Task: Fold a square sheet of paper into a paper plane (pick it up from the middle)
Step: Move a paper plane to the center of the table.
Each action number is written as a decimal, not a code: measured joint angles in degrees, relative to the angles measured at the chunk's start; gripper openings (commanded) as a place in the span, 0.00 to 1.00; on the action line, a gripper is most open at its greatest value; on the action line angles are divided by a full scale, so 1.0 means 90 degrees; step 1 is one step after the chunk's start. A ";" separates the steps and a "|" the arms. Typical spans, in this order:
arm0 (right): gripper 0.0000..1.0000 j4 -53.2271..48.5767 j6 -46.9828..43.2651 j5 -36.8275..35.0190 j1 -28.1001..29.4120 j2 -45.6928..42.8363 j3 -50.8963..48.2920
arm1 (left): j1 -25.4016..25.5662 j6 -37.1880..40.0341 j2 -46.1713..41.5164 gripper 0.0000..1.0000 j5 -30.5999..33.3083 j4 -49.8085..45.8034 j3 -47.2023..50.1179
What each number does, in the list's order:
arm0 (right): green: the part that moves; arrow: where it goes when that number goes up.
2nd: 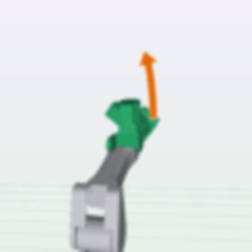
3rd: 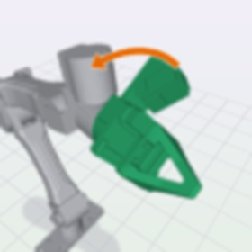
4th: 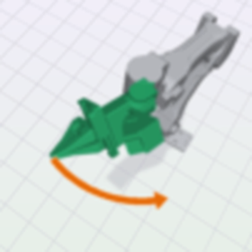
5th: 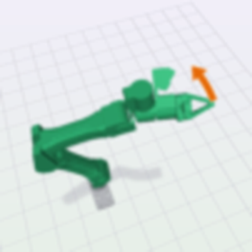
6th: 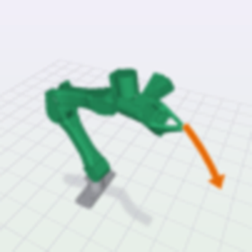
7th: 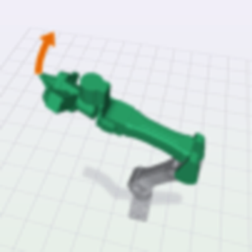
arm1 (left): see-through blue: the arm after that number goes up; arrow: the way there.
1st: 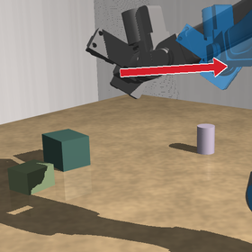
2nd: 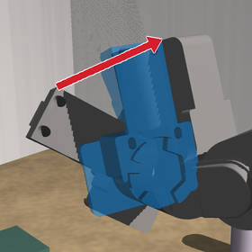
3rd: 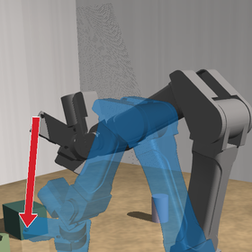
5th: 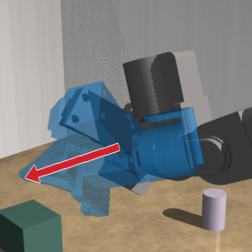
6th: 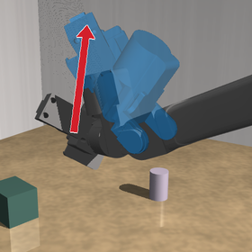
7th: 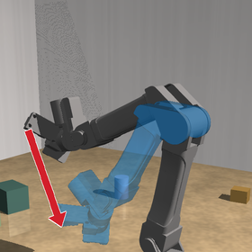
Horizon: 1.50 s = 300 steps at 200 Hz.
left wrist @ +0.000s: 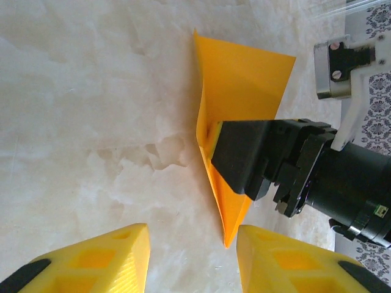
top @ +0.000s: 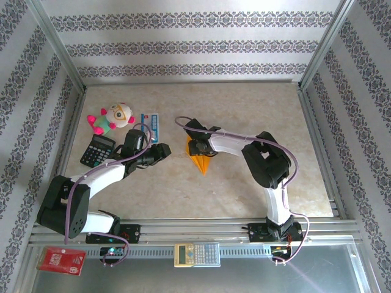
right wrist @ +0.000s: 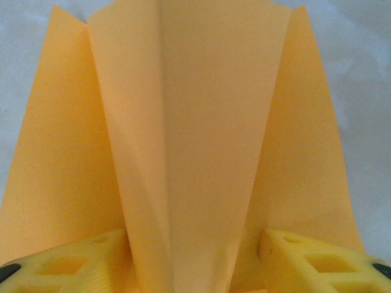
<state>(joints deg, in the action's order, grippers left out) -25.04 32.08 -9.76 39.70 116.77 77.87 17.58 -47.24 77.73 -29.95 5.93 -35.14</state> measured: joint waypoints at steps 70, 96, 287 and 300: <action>0.59 -0.0172 0.0039 -0.0155 -0.0194 0.0282 0.0457 | -0.0010 0.0041 0.0000 0.43 -0.0046 0.0000 0.0022; 0.59 -0.0248 0.0083 -0.0155 -0.0192 0.0284 0.0522 | -0.0012 0.0041 0.0000 0.43 -0.0095 0.0000 0.0022; 0.62 -0.0260 0.0022 -0.0175 -0.0510 -0.1838 -0.0097 | -0.0214 0.0389 -0.0104 0.53 0.0274 -0.0151 -0.0155; 0.64 -0.0240 -0.0143 -0.0355 -0.0670 -0.2246 -0.0372 | -0.0279 0.0517 -0.0221 0.57 0.0527 -0.0243 -0.0197</action>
<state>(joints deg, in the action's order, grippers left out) -27.20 30.79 -12.95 33.67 96.55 74.52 15.07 -42.59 75.75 -25.21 3.75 -36.91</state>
